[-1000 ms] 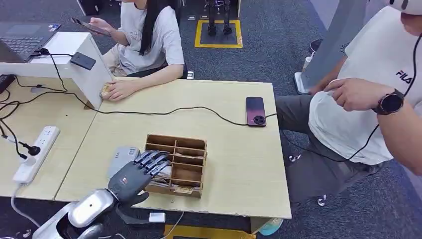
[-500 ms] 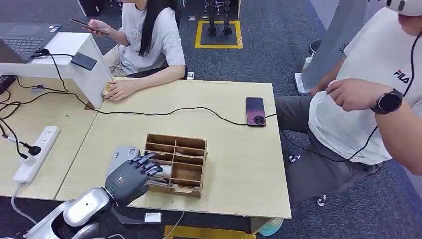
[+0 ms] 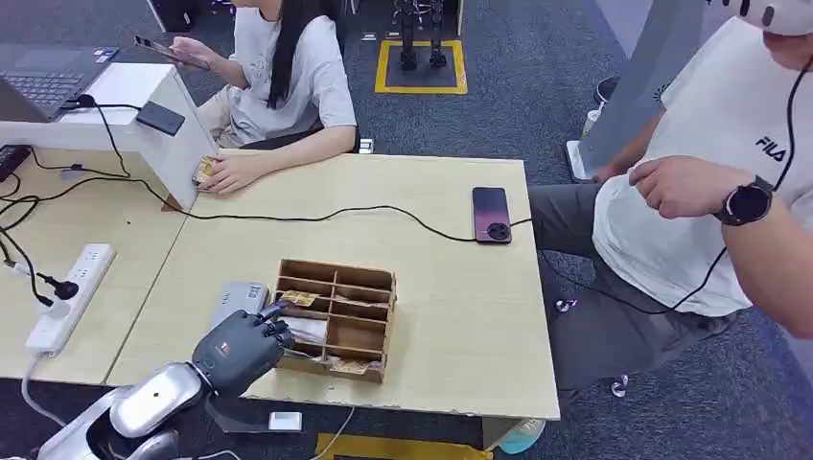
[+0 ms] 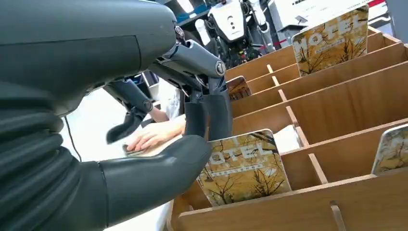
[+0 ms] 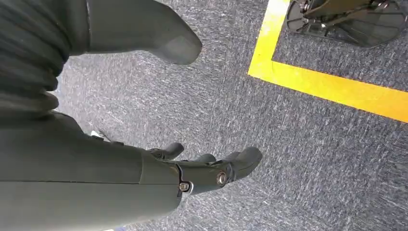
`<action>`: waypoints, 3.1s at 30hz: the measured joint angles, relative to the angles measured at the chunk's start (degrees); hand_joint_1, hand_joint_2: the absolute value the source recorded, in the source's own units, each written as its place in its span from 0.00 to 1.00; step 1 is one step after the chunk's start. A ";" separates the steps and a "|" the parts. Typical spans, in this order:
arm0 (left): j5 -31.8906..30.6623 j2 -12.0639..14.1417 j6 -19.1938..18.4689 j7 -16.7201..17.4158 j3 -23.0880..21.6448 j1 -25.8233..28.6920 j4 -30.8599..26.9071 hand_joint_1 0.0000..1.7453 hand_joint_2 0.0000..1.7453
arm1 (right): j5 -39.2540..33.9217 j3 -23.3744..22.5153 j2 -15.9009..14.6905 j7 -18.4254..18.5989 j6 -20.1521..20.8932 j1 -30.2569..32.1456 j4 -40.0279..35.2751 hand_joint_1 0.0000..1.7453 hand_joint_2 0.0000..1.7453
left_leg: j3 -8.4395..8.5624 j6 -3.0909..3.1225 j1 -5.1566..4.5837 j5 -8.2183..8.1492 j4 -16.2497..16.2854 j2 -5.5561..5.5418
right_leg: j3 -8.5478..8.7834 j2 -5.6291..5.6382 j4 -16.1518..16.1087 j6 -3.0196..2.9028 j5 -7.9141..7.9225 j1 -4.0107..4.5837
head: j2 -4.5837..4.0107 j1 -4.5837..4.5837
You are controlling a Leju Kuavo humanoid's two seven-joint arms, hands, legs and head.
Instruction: Pass the card to the sensor for recognition and then transmit it.
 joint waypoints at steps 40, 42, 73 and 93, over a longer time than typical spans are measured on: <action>6.89 4.31 0.41 -3.13 5.35 3.54 -5.31 1.00 1.00 | 0.00 0.02 0.00 -0.20 -0.02 -0.02 -0.02 0.00 1.00 | -0.09 0.00 0.02 0.00 0.00 -0.01 | -0.11 -0.01 0.00 -0.01 0.00 0.00 | 0.00 -0.02; 6.67 4.28 0.57 -3.08 5.55 3.61 -5.55 1.00 1.00 | 0.00 0.02 0.00 -0.17 -0.02 -0.02 0.00 0.00 1.00 | -0.10 0.00 0.02 0.00 0.00 -0.01 | -0.12 -0.01 0.00 -0.01 0.00 0.01 | 0.00 -0.02; 11.93 10.36 -1.77 -4.37 14.27 -0.16 -13.38 0.06 1.00 | 0.00 0.02 0.00 -0.15 -0.22 -0.05 0.00 0.00 1.00 | -0.13 0.00 0.02 0.01 0.00 -0.01 | -0.14 -0.01 0.00 -0.02 0.01 0.00 | 0.00 0.00; 0.01 0.59 -0.90 -0.49 4.35 -8.13 -6.17 0.00 1.00 | 0.00 0.02 0.02 -0.15 -0.26 -0.42 0.00 0.00 1.00 | -0.13 0.00 -0.05 0.02 0.02 -0.06 | -0.16 -0.06 -0.01 -0.01 0.03 0.00 | 0.00 -0.02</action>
